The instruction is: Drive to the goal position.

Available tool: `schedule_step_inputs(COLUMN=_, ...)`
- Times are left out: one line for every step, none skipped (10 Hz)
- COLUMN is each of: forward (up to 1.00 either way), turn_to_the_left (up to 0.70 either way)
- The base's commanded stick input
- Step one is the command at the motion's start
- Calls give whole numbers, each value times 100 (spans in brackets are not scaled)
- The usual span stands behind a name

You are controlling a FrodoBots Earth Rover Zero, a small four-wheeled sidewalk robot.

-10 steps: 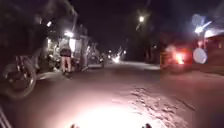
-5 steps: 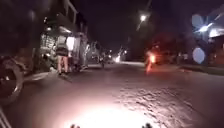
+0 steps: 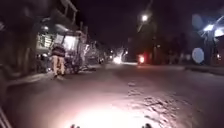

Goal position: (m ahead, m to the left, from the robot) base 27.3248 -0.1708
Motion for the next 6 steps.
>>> schedule_step_inputs(forward=70, turn_to_the_left=0)
schedule_step_inputs(forward=70, turn_to_the_left=0)
schedule_step_inputs(forward=70, turn_to_the_left=0)
schedule_step_inputs(forward=70, turn_to_the_left=0)
schedule_step_inputs(forward=70, turn_to_the_left=0)
schedule_step_inputs(forward=70, turn_to_the_left=0)
